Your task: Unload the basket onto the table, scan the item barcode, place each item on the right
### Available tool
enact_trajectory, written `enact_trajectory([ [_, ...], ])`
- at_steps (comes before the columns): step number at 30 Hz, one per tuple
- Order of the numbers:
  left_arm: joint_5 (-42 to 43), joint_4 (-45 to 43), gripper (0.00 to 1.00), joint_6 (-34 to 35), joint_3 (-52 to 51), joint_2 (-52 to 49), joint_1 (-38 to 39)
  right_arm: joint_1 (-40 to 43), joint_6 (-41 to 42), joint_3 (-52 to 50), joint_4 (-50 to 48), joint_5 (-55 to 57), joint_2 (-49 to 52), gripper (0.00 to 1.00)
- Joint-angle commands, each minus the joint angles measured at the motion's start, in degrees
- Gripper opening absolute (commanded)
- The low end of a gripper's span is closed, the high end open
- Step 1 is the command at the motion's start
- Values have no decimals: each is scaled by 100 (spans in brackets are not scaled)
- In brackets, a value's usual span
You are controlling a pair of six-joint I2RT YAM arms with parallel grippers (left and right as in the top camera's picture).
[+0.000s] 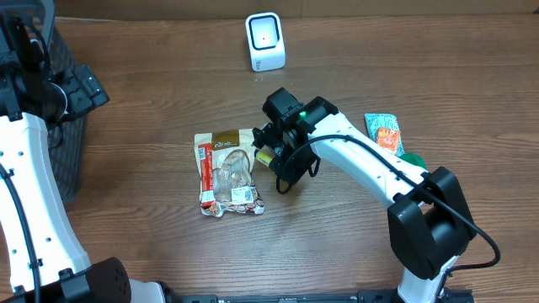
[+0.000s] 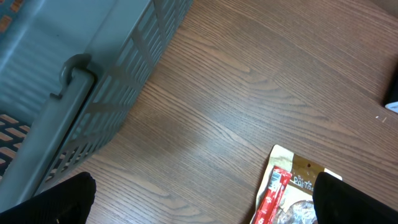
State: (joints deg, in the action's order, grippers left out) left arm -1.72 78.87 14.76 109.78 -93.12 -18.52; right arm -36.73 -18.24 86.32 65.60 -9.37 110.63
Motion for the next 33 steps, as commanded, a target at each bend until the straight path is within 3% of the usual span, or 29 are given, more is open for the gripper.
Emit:
enact_trajectory([
  [1, 24, 0, 100, -44, 96, 22, -11, 44, 11, 0, -142, 262, -127, 4],
  [7, 22, 2, 100, -44, 96, 20, -11, 48, 7, -2, -844, 1161, -122, 4],
  [15, 24, 2, 100, -44, 96, 20, -11, 48, 133, 33, -1740, 1558, -122, 3],
  [19, 22, 0, 100, -46, 96, 20, -11, 48, 306, 435, -1582, 2072, -122, 3],
  [27, 24, 0, 100, -44, 96, 22, -7, 48, 306, 2330, -525, 2483, -122, 3],
  [33, 24, 0, 100, -44, 96, 22, -4, 48, 304, 3067, -654, 2627, -122, 3],
])
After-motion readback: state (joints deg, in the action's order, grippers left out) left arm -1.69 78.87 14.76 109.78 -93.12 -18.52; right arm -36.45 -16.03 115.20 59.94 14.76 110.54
